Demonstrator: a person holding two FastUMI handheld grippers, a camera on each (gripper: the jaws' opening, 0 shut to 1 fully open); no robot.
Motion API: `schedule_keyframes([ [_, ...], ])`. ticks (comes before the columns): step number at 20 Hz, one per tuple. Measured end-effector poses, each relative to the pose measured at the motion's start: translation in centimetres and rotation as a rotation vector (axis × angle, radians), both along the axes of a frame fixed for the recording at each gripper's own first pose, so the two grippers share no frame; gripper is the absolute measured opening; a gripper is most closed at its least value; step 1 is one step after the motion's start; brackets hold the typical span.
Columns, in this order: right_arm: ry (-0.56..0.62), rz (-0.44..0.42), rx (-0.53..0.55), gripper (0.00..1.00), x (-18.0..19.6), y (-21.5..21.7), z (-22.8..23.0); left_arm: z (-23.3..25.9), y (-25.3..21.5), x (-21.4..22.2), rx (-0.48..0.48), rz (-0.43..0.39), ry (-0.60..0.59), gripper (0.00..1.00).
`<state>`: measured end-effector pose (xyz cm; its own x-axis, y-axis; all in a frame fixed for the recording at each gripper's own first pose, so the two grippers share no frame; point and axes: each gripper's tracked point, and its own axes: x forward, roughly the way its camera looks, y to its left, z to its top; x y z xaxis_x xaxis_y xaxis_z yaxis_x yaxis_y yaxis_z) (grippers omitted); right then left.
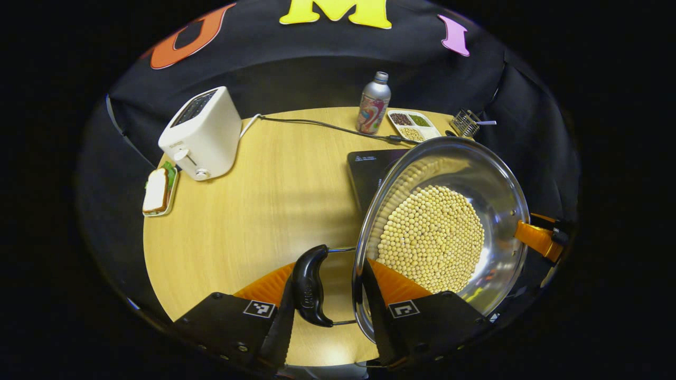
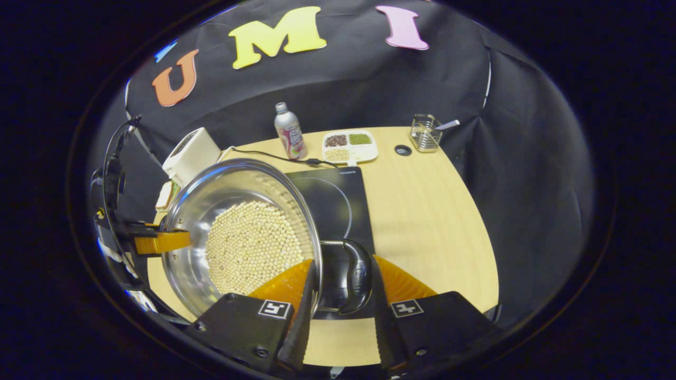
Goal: First push the handle of the pot to place it horizontally, then grasp the pot with both hands and set it on the induction cooktop.
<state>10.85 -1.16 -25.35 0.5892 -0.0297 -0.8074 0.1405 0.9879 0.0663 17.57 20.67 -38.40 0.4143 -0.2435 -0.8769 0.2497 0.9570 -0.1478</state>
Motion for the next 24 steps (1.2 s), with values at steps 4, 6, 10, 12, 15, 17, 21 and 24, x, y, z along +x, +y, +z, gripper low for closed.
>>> schedule_keyframes([
  [4, 0.011, 0.018, -0.008, 0.53, 1.2, -3.5, -0.6, 0.2, 0.3, 0.1, -0.005, 0.016, 0.021, 0.63],
  [6, 0.018, 0.042, -0.012, 0.53, 2.2, -4.7, -1.1, 0.0, 0.4, -0.2, -0.004, 0.031, 0.029, 0.63],
  [10, 0.047, 0.083, -0.004, 0.53, 4.8, -5.8, -2.3, 0.2, 0.8, -1.1, 0.009, 0.068, 0.048, 0.63],
  [12, 0.059, 0.108, -0.004, 0.53, 5.6, -5.9, -2.6, 0.3, 1.0, -1.6, 0.013, 0.089, 0.06, 0.63],
  [15, 0.082, 0.137, 0.003, 0.53, 7.4, -5.8, -3.6, 1.2, 1.6, -2.2, 0.016, 0.116, 0.082, 0.63],
  [17, 0.087, 0.15, 0.002, 0.53, 8.6, -5.6, -4.2, 1.5, 1.7, -2.2, 0.022, 0.123, 0.083, 0.63],
  [21, 0.104, 0.158, 0.001, 0.53, 9.9, -5.9, -4.4, 2.0, 1.9, -2.0, 0.02, 0.13, 0.102, 0.63],
  [24, 0.109, 0.165, -0.009, 0.53, 10.4, -6.1, -4.6, 2.1, 2.1, -1.9, 0.019, 0.127, 0.108, 0.63],
])
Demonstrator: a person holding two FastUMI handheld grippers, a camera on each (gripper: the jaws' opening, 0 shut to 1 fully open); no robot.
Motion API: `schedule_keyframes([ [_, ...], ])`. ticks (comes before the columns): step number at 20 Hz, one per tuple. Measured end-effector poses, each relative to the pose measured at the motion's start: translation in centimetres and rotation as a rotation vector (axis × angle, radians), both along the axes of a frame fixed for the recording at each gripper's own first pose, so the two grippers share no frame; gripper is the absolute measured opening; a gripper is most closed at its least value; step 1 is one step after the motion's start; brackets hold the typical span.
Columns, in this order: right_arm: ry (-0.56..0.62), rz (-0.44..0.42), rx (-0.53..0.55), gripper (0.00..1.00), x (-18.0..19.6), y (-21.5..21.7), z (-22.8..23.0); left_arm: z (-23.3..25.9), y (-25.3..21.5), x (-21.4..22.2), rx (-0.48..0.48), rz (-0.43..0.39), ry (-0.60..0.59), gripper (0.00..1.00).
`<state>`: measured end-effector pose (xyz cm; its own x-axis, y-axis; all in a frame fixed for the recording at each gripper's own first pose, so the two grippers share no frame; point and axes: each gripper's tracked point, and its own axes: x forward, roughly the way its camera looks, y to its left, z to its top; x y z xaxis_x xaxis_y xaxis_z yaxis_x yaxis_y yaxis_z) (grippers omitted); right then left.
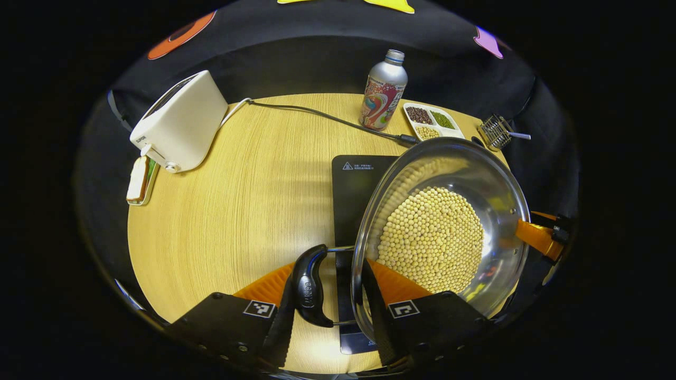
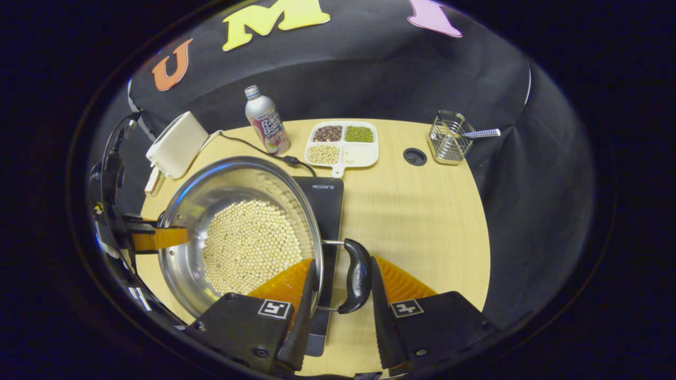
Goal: First push the handle of the pot to place it horizontally, then grasp the pot with both hands and set it on the induction cooktop.
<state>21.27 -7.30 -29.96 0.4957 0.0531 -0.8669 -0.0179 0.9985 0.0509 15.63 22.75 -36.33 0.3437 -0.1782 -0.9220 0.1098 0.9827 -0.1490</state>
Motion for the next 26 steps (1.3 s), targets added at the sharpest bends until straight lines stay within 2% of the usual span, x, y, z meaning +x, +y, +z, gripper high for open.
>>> schedule_keyframes([
  [5, 0.007, 0.024, -0.007, 0.55, 0.4, -0.2, -0.5, -0.4, -0.3, -0.6, -0.007, -0.009, 0.001, 0.63],
  [6, 0.007, 0.025, 0.0, 0.53, 0.3, -0.2, -0.6, -0.5, -0.4, -0.7, -0.012, -0.006, -0.001, 0.63],
  [24, -0.035, -0.022, 0.023, 0.54, -0.2, -0.4, -0.4, -1.1, -0.6, -0.2, -0.02, -0.023, -0.014, 0.64],
  [25, -0.034, -0.022, 0.022, 0.55, -0.2, -0.4, -0.3, -1.2, -0.8, 0.0, -0.03, -0.024, -0.023, 0.74],
  [26, -0.037, -0.023, 0.025, 0.57, -0.3, -0.4, -0.3, -1.2, -0.7, 0.0, -0.036, -0.029, -0.023, 0.75],
])
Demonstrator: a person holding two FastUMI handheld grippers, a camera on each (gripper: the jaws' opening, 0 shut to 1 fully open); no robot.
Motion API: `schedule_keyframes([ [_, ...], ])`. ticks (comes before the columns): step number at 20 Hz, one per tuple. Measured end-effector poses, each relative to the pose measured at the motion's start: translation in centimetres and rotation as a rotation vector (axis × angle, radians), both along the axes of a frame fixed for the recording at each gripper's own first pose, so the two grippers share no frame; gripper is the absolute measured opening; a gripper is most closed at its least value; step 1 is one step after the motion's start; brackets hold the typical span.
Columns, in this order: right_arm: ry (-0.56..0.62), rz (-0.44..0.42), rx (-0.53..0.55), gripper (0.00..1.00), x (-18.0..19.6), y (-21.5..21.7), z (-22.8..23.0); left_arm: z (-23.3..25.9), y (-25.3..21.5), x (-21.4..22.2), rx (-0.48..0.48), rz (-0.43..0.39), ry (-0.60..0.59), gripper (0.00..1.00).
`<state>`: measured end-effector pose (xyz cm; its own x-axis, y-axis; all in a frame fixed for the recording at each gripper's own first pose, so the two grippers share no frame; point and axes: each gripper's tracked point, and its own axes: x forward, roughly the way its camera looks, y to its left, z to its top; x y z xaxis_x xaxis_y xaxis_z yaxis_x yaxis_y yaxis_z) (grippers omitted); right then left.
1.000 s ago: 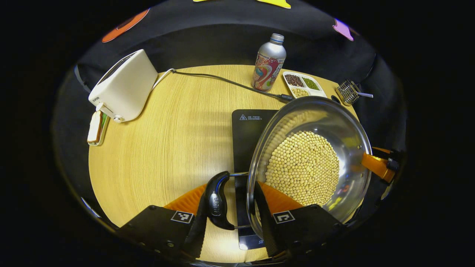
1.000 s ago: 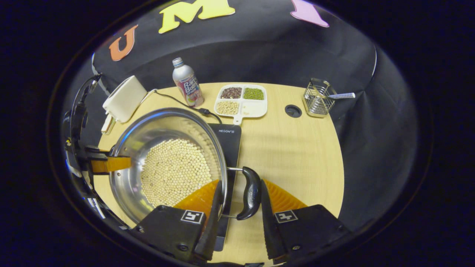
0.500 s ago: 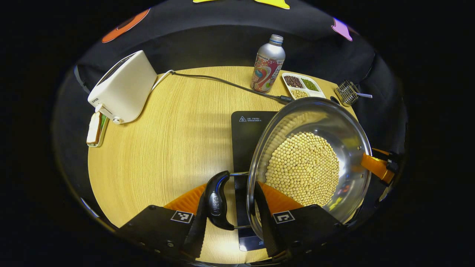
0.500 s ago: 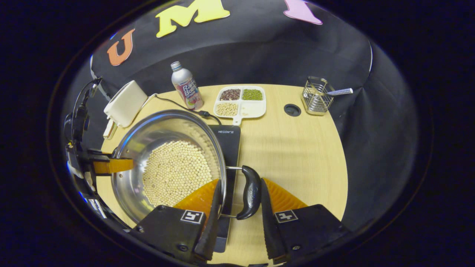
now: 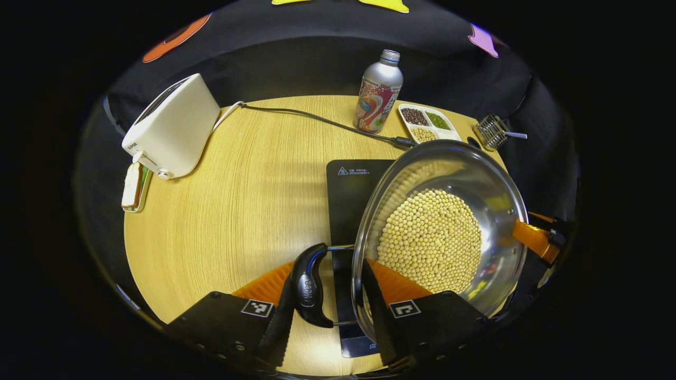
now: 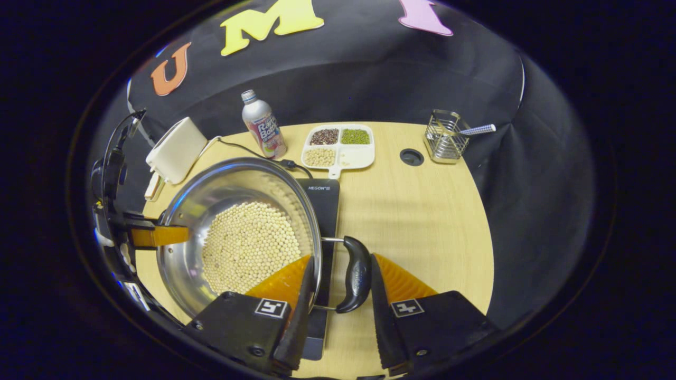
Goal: First push the handle of the pot to place it horizontally, then grasp the pot with both hands and set it on the induction cooktop.
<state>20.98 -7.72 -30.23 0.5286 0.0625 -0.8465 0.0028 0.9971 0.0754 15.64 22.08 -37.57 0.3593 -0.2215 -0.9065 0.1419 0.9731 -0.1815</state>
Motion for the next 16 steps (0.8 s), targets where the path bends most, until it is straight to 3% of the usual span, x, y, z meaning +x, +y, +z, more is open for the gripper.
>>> schedule_keyframes([
  [1, -0.004, -0.005, 0.006, 0.58, 0.2, 0.0, -0.1, 0.4, 0.2, 0.0, -0.004, 0.002, -0.008, 0.66],
  [3, -0.023, -0.011, 0.006, 0.58, 0.2, 0.0, 0.1, 1.2, 1.0, 0.0, 0.01, 0.025, -0.041, 0.71],
  [5, -0.064, -0.007, 0.016, 0.67, 0.1, 0.2, 0.9, 2.6, 1.7, 0.1, 0.013, 0.039, -0.098, 0.84],
  [6, -0.089, -0.001, 0.019, 0.71, -0.1, 0.3, 1.6, 3.4, 2.1, -0.1, 0.021, 0.043, -0.126, 1.0],
  [9, -0.173, 0.012, 0.017, 0.77, -0.9, 0.6, 3.6, 6.7, 3.3, -0.1, 0.067, 0.05, -0.244, 0.98],
  [10, -0.191, 0.02, 0.017, 0.76, -1.3, 1.0, 3.9, 7.8, 3.8, -0.4, 0.079, 0.055, -0.282, 0.89],
  [11, -0.204, 0.024, 0.013, 0.76, -1.9, 1.3, 4.3, 8.9, 3.9, -0.9, 0.087, 0.056, -0.306, 0.98],
  [16, -0.246, 0.04, -0.005, 0.78, -4.2, 2.3, 4.6, 12.5, 4.8, -4.1, 0.098, 0.073, -0.415, 0.98],
])
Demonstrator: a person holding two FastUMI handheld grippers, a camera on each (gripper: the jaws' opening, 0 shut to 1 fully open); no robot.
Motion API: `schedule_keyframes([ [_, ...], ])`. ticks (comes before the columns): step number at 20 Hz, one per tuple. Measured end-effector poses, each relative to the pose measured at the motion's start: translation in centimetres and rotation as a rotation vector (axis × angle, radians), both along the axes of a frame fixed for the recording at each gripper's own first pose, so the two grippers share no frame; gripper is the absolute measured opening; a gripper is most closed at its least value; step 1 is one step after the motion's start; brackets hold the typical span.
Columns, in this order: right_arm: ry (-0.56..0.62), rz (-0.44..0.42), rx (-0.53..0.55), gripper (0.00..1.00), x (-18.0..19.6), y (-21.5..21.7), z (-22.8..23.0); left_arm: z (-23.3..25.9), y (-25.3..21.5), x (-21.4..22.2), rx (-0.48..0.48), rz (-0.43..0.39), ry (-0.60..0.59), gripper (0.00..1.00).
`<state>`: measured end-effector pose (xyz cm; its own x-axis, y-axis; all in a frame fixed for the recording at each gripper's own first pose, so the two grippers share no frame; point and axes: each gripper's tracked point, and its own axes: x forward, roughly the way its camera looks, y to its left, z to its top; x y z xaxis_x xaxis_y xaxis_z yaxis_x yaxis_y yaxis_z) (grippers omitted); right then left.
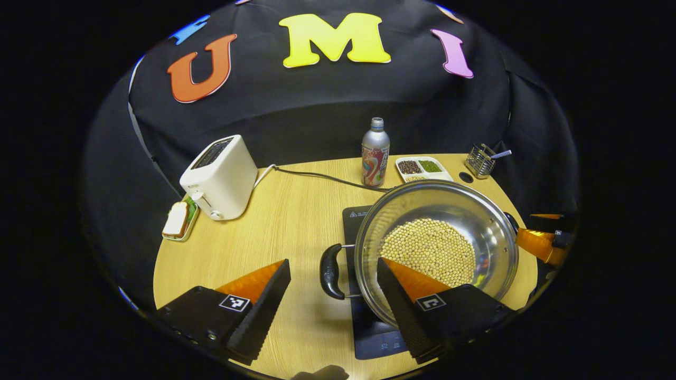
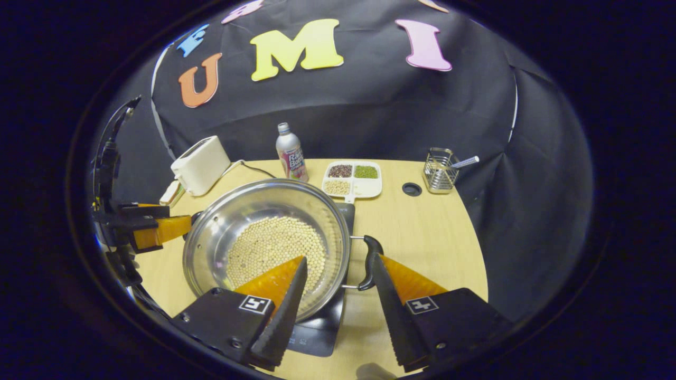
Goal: First push the handle of the pot to place it horizontally, then grasp the pot with both hands and set it on the induction cooktop.
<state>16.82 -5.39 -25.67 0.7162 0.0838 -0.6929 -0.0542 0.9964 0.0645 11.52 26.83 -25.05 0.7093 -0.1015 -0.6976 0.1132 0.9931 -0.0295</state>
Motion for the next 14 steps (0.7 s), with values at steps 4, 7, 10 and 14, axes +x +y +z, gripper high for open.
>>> schedule_keyframes([
  [4, -0.014, -0.017, 0.005, 0.78, -1.2, 0.1, 0.5, 2.5, 1.0, -2.8, -0.046, 0.012, -0.032, 0.98],
  [7, -0.05, -0.032, -0.005, 0.78, -1.6, 0.2, 1.8, 4.6, 2.9, -3.9, -0.042, 0.016, -0.065, 0.98],
  [10, -0.119, -0.017, 0.006, 0.78, -2.1, 1.7, 4.6, 7.9, 3.4, -4.2, -0.057, 0.0, -0.144, 0.98],
  [14, -0.235, 0.011, -0.033, 0.78, -2.9, 3.7, 9.5, 13.4, 4.7, -5.0, -0.032, 0.008, -0.303, 0.97],
])
